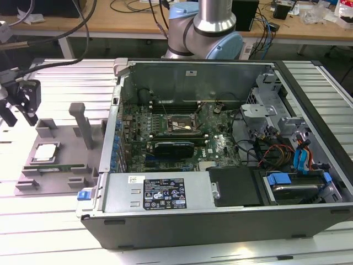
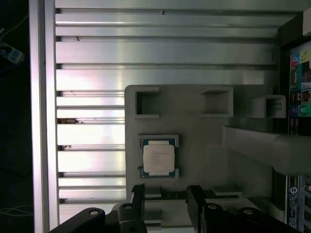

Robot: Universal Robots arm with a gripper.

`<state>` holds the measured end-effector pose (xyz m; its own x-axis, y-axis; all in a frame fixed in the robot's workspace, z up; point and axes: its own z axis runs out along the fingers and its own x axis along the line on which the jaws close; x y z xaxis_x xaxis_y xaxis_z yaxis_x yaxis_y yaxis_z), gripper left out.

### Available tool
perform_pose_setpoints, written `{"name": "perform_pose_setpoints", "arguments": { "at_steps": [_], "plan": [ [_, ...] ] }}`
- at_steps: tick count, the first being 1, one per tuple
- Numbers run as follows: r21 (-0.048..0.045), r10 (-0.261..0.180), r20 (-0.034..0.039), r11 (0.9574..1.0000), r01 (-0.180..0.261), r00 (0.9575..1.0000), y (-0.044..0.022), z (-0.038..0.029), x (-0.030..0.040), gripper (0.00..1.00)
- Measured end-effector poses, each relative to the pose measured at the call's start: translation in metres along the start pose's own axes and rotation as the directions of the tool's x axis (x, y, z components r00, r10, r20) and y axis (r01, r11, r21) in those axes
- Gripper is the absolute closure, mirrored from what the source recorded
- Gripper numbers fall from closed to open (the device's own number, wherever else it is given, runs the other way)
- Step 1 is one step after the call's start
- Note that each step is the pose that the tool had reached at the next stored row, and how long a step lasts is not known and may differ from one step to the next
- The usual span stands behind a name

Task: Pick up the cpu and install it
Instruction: 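Pick up the cpu and move it towards the insertion slot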

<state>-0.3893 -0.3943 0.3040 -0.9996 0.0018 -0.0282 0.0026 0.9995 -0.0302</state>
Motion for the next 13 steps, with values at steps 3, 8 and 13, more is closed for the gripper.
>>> {"name": "perform_pose_setpoints", "arguments": {
  "at_steps": [3,8,13],
  "plan": [
    [0.0,0.0,0.0,1.0,0.0,1.0,0.0,0.0005,0.0,0.52],
    [-0.0003,0.0,0.0006,1.0,0.0,1.0,0.0001,0.002,0.0,0.44],
    [-0.0001,0.0,0.0001,1.0,0.0,1.0,0.0003,0.0086,0.0002,0.44]
  ]
}}
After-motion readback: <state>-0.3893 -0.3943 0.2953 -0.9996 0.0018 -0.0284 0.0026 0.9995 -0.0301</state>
